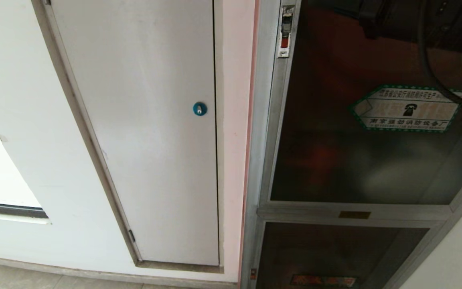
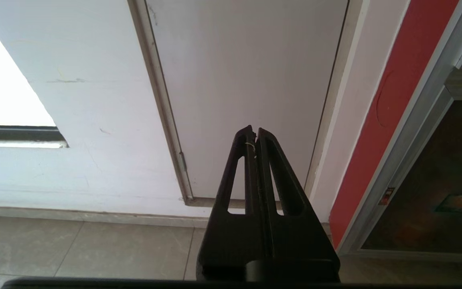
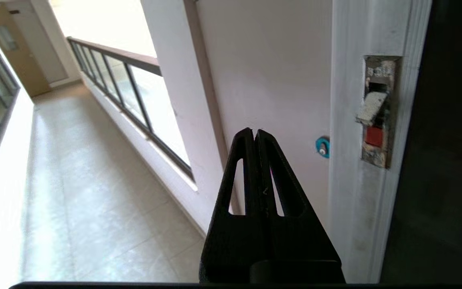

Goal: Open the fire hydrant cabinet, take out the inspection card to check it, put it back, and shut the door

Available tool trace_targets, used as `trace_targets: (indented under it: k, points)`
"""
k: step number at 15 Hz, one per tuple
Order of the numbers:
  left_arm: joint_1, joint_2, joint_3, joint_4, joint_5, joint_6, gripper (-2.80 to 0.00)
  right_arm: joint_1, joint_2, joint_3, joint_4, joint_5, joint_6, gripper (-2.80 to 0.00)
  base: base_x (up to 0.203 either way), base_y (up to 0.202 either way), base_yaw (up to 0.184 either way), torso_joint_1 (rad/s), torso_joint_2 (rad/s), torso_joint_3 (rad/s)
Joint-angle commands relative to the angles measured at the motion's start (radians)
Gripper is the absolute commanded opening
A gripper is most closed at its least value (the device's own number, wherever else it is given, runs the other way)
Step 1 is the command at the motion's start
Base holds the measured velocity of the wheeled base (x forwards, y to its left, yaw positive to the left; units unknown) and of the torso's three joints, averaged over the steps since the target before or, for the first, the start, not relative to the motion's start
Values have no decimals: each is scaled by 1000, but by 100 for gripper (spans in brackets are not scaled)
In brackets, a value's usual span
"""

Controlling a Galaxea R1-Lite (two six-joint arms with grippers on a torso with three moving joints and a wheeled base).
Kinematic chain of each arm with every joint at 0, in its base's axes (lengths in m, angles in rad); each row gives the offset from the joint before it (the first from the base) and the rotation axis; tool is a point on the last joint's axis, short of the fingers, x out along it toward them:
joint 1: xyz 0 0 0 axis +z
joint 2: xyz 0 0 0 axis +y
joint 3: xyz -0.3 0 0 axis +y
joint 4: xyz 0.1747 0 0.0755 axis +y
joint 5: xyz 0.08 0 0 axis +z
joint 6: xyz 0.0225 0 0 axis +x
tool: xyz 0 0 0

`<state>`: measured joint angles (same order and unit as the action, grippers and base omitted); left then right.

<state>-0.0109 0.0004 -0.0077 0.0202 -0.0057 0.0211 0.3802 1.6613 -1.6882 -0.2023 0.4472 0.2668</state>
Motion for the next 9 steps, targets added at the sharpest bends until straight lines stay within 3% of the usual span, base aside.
trace_targets:
  k: [1,9]
  points:
    - [0,0,0,-2,0,0,-280,0,109,-67,2,4,11,-280,0,0,0,0,0,0]
    - [0,0,0,-2,0,0,-280,-31,263,-160,-121,-59,124,-280,0,0,0,0,0,0]
